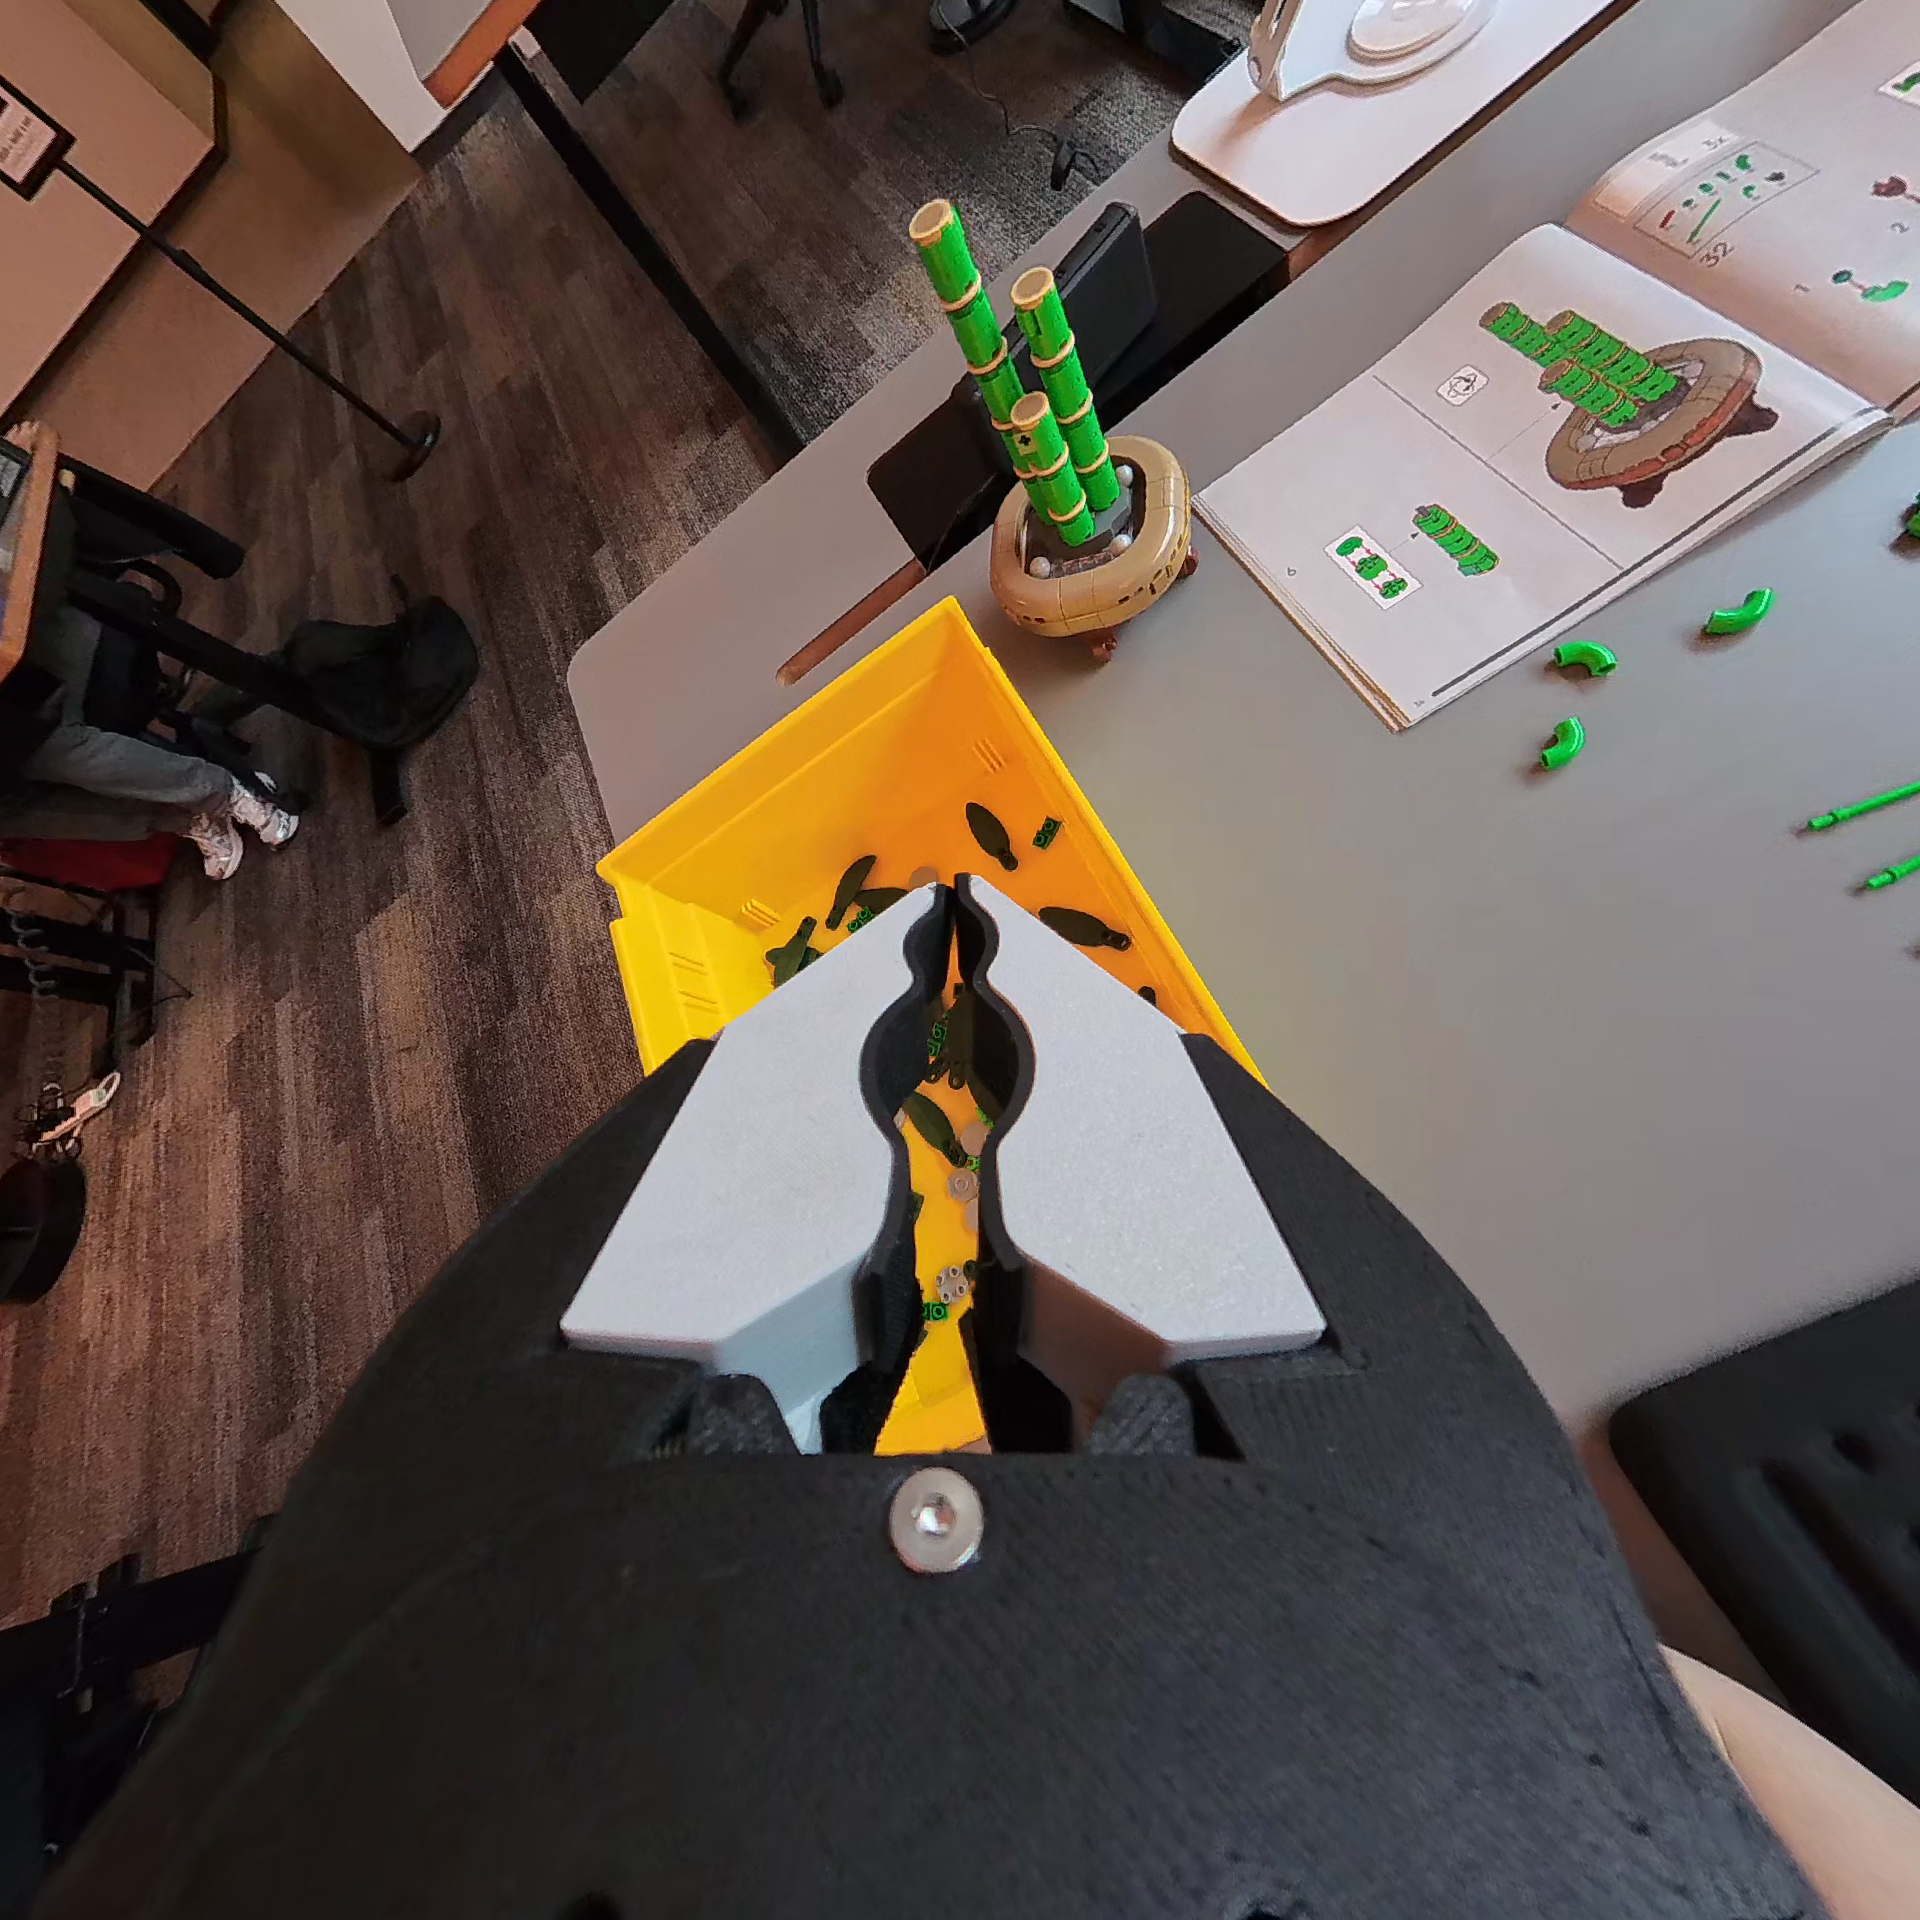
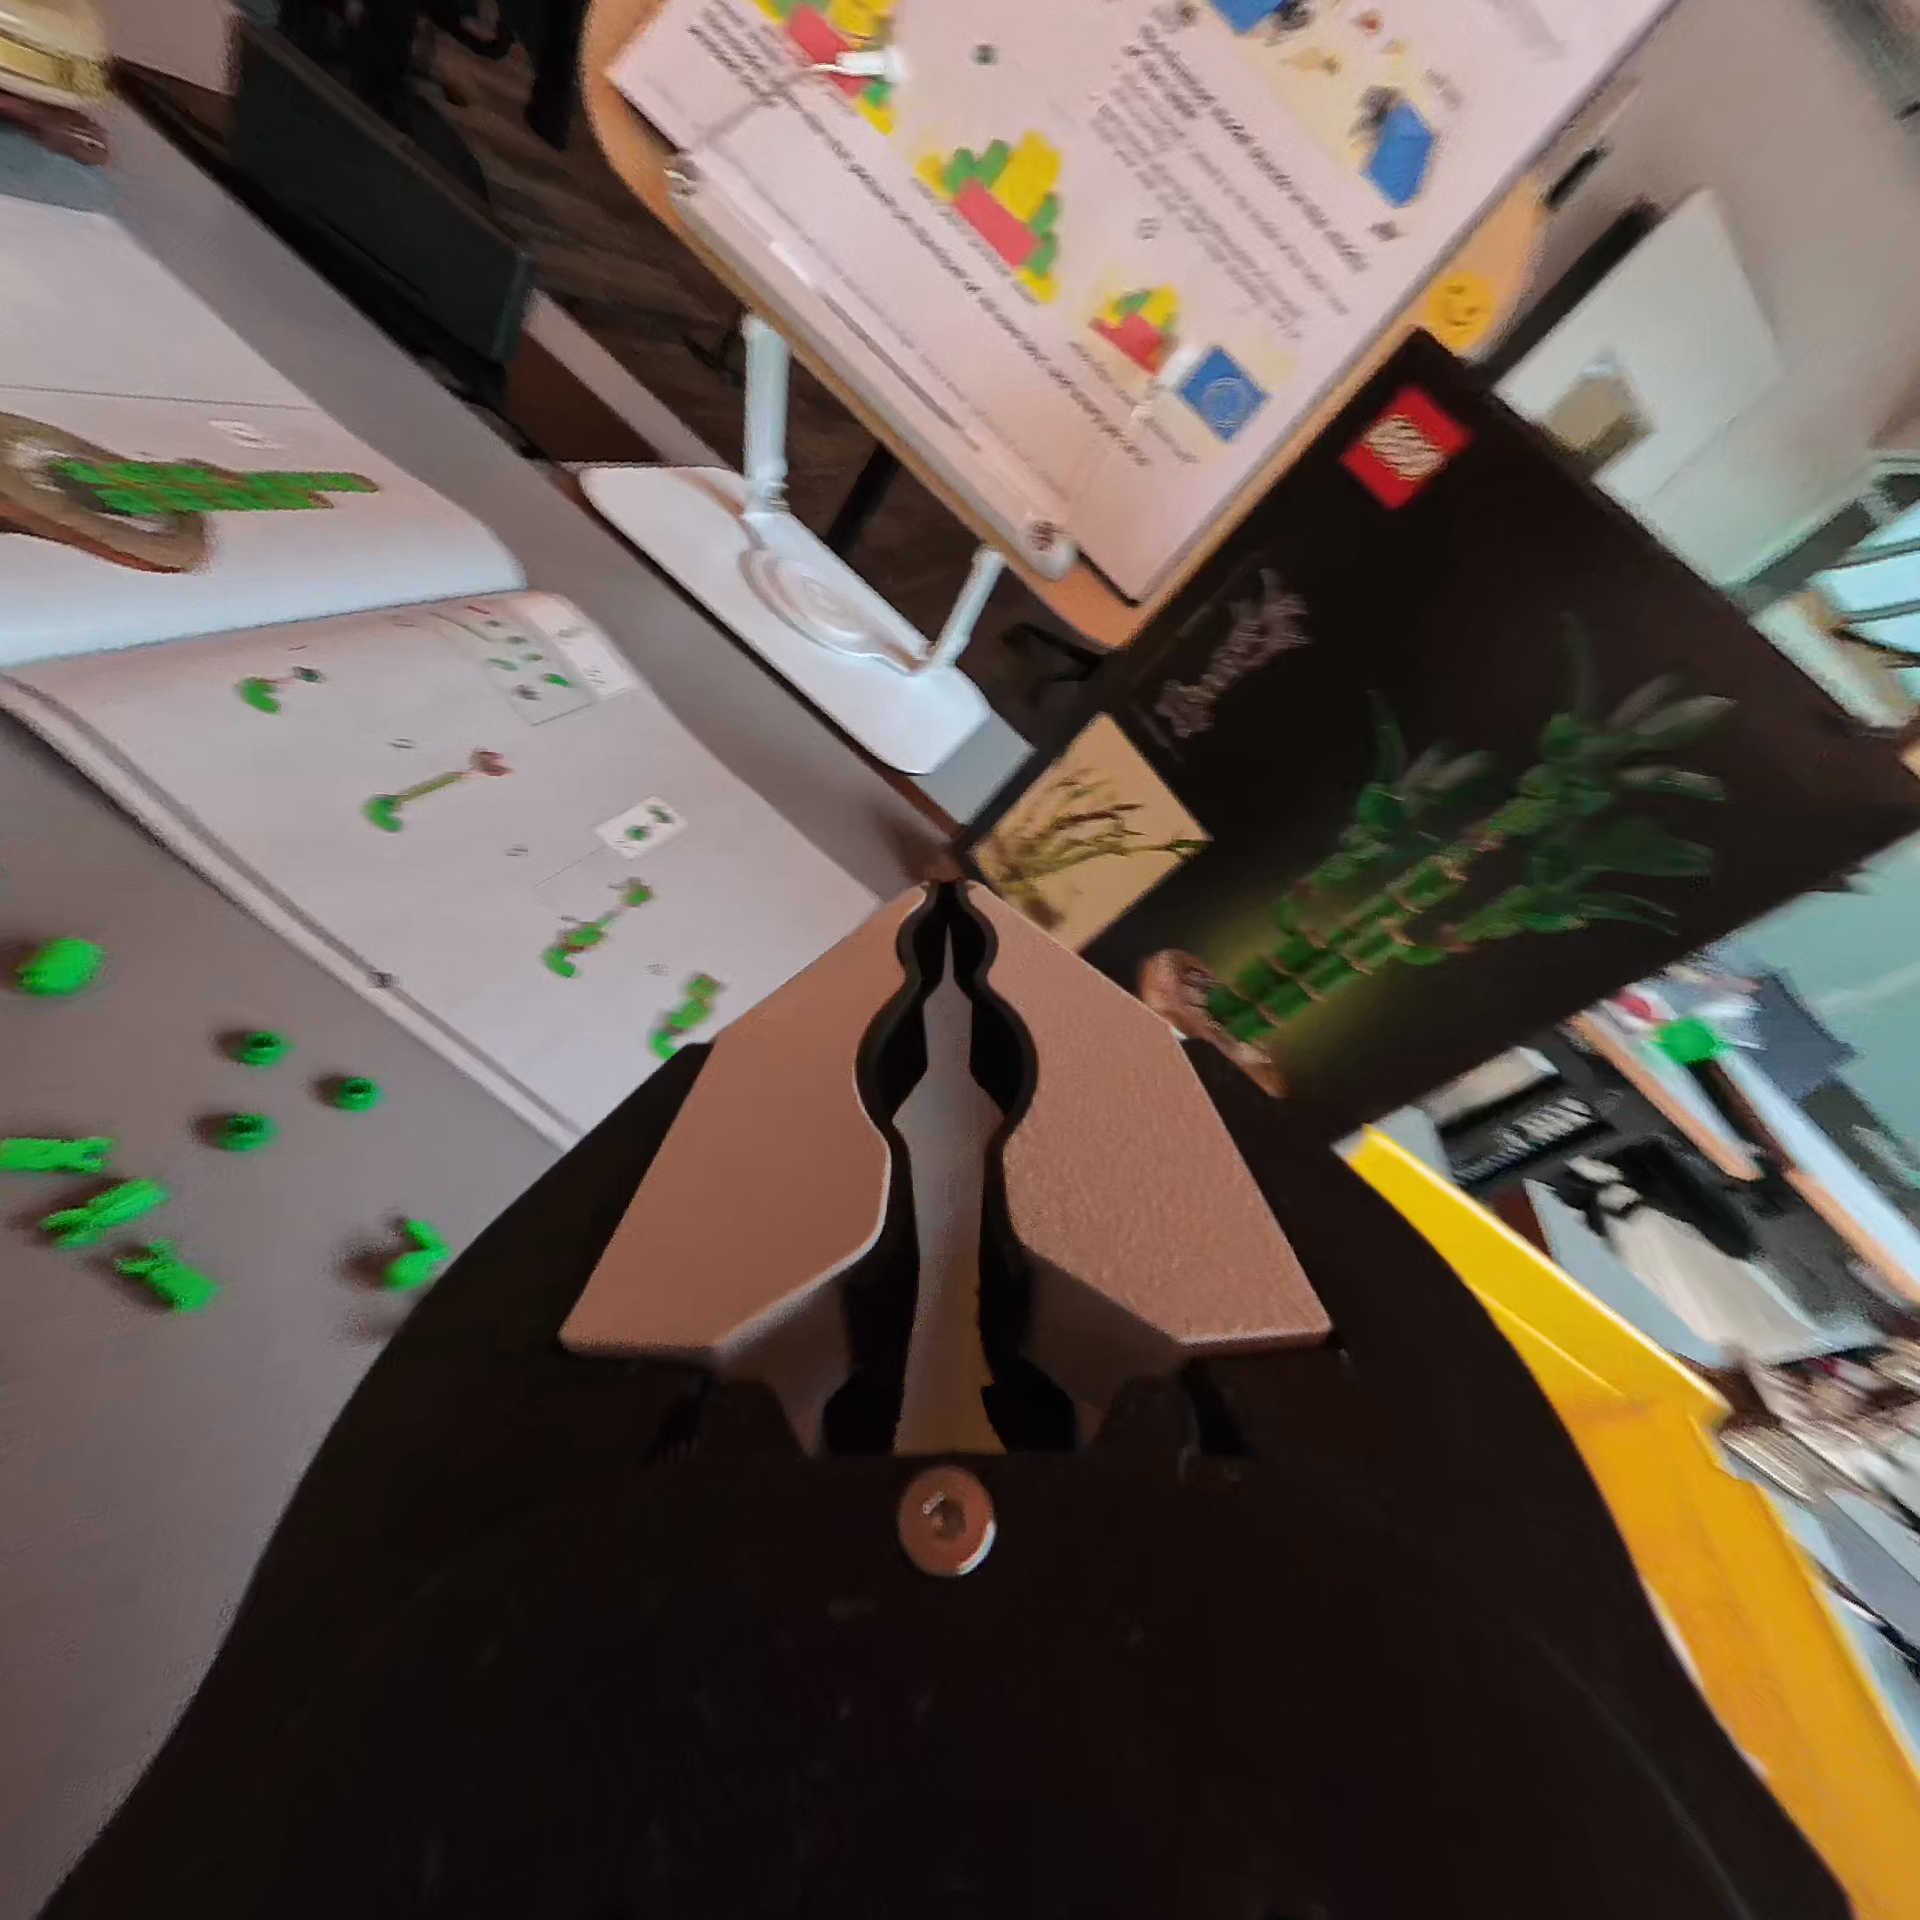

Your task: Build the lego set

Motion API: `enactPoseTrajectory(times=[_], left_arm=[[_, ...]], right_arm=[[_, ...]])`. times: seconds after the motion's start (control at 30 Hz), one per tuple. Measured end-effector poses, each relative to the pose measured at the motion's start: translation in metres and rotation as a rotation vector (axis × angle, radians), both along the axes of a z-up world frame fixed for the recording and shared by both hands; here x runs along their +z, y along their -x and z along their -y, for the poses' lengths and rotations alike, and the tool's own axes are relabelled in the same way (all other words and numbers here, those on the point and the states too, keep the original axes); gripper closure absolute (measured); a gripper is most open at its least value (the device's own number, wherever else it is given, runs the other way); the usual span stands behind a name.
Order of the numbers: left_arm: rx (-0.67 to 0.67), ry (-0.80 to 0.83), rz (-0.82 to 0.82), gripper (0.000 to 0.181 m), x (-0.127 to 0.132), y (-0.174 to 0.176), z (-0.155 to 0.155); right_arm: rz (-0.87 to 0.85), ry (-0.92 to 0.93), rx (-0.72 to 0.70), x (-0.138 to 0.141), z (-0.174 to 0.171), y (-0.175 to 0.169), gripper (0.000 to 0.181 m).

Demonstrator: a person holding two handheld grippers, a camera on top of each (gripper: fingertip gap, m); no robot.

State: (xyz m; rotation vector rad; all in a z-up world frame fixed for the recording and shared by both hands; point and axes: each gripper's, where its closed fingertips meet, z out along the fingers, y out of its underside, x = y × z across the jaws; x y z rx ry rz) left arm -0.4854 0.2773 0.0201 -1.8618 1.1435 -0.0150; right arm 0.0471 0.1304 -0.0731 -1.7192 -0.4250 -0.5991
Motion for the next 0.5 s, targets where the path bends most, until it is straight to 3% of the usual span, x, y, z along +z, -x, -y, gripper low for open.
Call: enactPoseTrajectory(times=[0.07,0.17,0.23,0.3,0.37,0.43,0.5], left_arm=[[-0.004,-0.001,-0.004,0.181,0.000,-0.002,0.000],[-0.014,0.004,-0.015,0.181,-0.002,-0.007,0.000],[-0.021,0.009,-0.027,0.181,-0.005,-0.009,0.001],[-0.026,0.010,-0.033,0.181,-0.006,-0.010,0.002],[-0.032,0.011,-0.031,0.181,-0.006,-0.012,0.002],[-0.036,0.012,-0.033,0.181,-0.006,-0.013,0.002],[-0.037,0.015,-0.038,0.181,-0.007,-0.013,0.001]], right_arm=[[-0.134,0.084,0.151,-0.011,-0.011,0.046,0.181],[-0.348,0.281,0.478,-0.031,-0.018,0.157,0.181],[-0.264,0.399,0.524,-0.052,-0.022,0.198,0.181],[-0.153,0.444,0.530,-0.067,-0.028,0.218,0.181],[-0.157,0.512,0.555,-0.084,-0.028,0.234,0.181],[-0.137,0.601,0.537,-0.104,-0.028,0.235,0.181],[-0.128,0.573,0.524,-0.100,-0.031,0.230,0.181]])
